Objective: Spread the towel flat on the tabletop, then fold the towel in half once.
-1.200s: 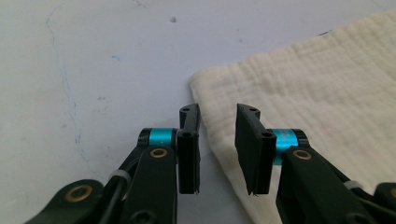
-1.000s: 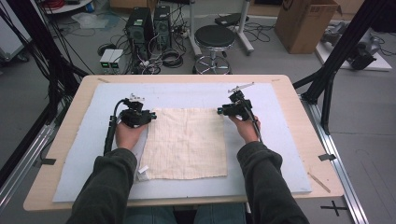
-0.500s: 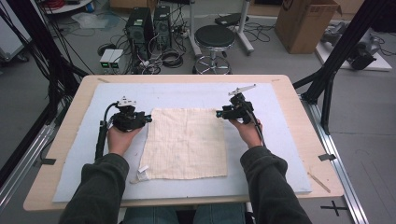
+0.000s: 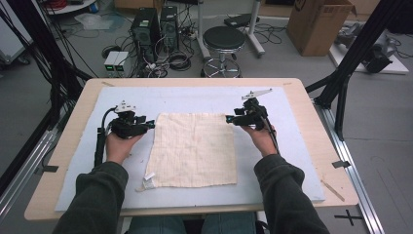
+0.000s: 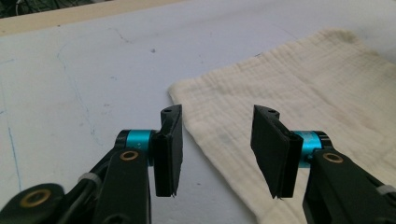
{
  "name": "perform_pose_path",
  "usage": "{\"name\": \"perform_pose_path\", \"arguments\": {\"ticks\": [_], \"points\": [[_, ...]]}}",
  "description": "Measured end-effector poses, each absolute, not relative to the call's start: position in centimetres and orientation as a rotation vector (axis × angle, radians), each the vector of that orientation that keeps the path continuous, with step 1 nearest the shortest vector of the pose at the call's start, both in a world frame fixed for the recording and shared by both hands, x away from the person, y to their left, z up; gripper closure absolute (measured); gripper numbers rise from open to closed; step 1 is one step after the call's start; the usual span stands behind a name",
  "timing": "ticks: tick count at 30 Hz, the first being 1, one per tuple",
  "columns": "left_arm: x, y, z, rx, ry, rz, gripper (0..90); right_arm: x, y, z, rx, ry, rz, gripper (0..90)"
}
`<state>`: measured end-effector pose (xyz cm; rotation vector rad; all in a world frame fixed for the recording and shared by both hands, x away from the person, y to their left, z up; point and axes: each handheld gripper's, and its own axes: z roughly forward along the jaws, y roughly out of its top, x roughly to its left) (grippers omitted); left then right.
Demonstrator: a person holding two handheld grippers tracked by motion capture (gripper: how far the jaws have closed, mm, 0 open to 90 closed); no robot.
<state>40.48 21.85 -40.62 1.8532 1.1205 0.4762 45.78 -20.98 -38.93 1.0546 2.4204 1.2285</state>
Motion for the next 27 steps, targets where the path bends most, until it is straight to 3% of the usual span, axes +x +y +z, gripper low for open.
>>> {"name": "perform_pose_path", "arguments": {"ticks": [17, 27], "points": [[42.4, 22.1, -41.1, 1.849, 1.184, 0.481, 53.2, 47.7, -22.4, -38.9, 1.126, 2.379, 1.210, 44.4], [43.8, 21.6, -38.8, 1.867, 1.160, 0.469, 51.1, 48.5, -21.9, -37.2, 1.110, 2.383, 1.175, 43.5]]}}
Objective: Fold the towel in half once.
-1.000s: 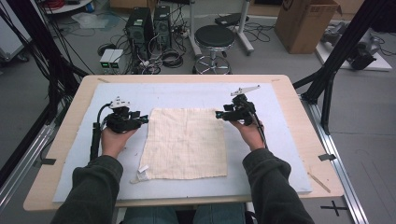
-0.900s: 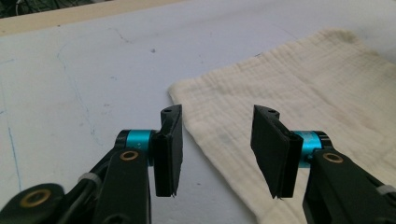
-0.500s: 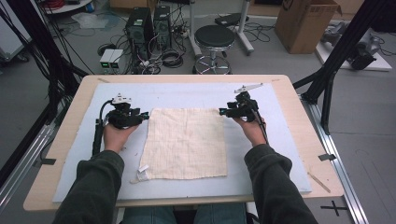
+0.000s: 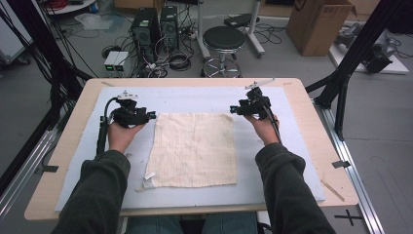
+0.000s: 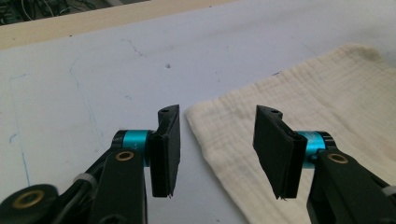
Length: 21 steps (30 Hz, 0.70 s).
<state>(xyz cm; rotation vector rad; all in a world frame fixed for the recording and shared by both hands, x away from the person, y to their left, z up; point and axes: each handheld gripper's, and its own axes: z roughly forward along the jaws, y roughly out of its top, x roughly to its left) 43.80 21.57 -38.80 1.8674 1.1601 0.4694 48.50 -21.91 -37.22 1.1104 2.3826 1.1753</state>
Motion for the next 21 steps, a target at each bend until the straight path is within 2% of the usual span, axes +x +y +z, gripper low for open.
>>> {"name": "perform_pose_path", "arguments": {"ticks": [4, 9, 17, 21], "points": [[44.5, 21.3, -38.1, 1.864, 1.162, 0.465, 49.3, 49.0, -21.8, -36.8, 1.115, 2.368, 1.169, 43.2], [45.3, 20.9, -39.0, 1.890, 1.174, 0.462, 49.3, 49.6, -21.4, -38.0, 1.169, 2.397, 1.143, 42.5], [46.2, 20.1, -40.5, 1.899, 1.167, 0.474, 49.7, 50.2, -20.7, -39.5, 1.194, 2.417, 1.129, 47.9], [46.6, 19.9, -41.3, 1.903, 1.188, 0.480, 52.8, 50.4, -20.5, -40.1, 1.195, 2.427, 1.112, 50.3]]}}
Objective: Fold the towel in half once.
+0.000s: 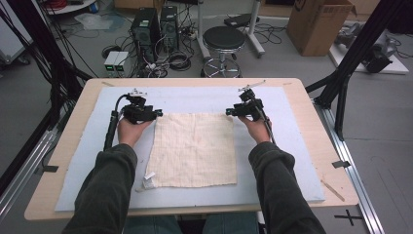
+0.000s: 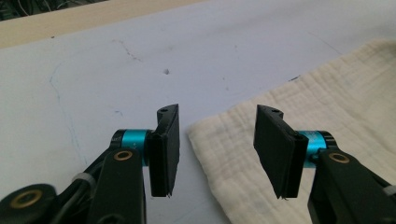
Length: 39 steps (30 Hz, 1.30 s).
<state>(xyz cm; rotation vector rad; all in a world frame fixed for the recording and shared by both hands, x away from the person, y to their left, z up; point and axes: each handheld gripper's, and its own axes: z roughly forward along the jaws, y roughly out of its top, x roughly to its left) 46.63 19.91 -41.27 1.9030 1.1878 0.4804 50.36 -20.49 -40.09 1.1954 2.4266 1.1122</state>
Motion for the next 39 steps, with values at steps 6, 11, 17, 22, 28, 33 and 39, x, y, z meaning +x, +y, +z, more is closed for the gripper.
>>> {"name": "perform_pose_path", "arguments": {"ticks": [6, 11, 17, 22, 28, 33, 39], "points": [[46.9, 19.1, -42.3, 1.950, 1.209, 0.506, 63.1, 50.5, -21.0, -41.3, 1.238, 2.431, 1.055, 53.3], [47.4, 19.0, -43.1, 1.929, 1.269, 0.499, 62.2, 50.7, -21.1, -42.0, 1.261, 2.443, 1.044, 53.9], [47.7, 18.7, -44.2, 1.916, 1.319, 0.465, 60.5, 51.0, -20.7, -42.9, 1.285, 2.458, 1.006, 55.7], [47.4, 17.7, -44.1, 1.946, 1.278, 0.469, 85.1, 51.1, -20.1, -43.4, 1.279, 2.450, 1.011, 68.6], [47.2, 17.8, -43.6, 1.943, 1.242, 0.478, 86.6, 51.0, -19.7, -43.2, 1.246, 2.487, 1.031, 84.9], [46.8, 18.3, -42.5, 1.908, 1.192, 0.481, 86.6, 50.8, -20.3, -42.1, 1.212, 2.472, 1.071, 85.5], [46.3, 19.2, -41.1, 1.875, 1.158, 0.494, 87.1, 50.3, -20.8, -40.9, 1.155, 2.457, 1.158, 85.5]]}}
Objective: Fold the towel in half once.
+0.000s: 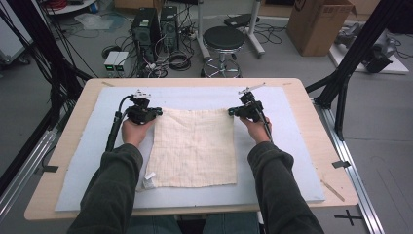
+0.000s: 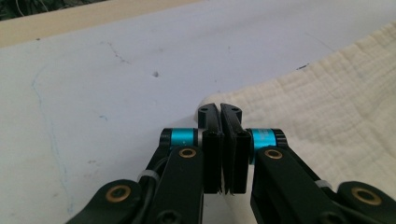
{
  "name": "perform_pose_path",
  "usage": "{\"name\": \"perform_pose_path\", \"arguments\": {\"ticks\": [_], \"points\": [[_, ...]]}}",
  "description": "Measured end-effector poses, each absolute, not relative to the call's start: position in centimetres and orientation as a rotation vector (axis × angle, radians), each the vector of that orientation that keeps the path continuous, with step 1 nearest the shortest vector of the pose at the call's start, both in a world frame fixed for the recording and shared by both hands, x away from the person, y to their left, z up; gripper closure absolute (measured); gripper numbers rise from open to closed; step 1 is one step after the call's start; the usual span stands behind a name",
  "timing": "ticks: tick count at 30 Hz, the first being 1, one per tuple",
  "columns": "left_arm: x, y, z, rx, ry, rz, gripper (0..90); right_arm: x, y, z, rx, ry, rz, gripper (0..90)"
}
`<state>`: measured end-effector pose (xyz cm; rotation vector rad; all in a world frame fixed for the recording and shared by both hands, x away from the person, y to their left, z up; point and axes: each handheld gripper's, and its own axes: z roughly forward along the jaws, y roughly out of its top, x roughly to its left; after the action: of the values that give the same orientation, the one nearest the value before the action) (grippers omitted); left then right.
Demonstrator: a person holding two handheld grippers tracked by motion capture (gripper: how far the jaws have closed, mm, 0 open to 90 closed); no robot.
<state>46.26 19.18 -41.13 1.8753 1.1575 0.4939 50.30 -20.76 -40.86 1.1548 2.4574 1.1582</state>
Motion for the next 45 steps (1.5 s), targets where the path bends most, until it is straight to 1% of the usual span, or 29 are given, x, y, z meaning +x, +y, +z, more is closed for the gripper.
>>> {"name": "perform_pose_path", "arguments": {"ticks": [5, 10, 16, 23, 33, 45], "points": [[45.4, 19.9, -40.2, 1.859, 1.118, 0.502, 87.0, 49.9, -20.8, -40.1, 1.115, 2.444, 1.221, 85.5], [44.4, 20.6, -40.2, 1.853, 1.109, 0.500, 87.1, 49.3, -20.9, -39.6, 1.079, 2.440, 1.263, 85.5], [43.1, 20.7, -40.1, 1.837, 1.067, 0.515, 87.0, 48.2, -20.8, -39.6, 1.051, 2.446, 1.288, 85.5], [41.7, 20.8, -39.7, 1.838, 1.023, 0.533, 87.0, 47.3, -20.7, -38.6, 0.977, 2.440, 1.317, 85.5], [40.5, 20.7, -39.0, 1.862, 0.979, 0.544, 87.0, 45.6, -21.7, -37.8, 0.966, 2.432, 1.359, 85.5], [39.4, 21.2, -38.7, 1.858, 0.961, 0.558, 87.0, 44.5, -21.7, -37.5, 0.929, 2.445, 1.391, 85.5]]}}
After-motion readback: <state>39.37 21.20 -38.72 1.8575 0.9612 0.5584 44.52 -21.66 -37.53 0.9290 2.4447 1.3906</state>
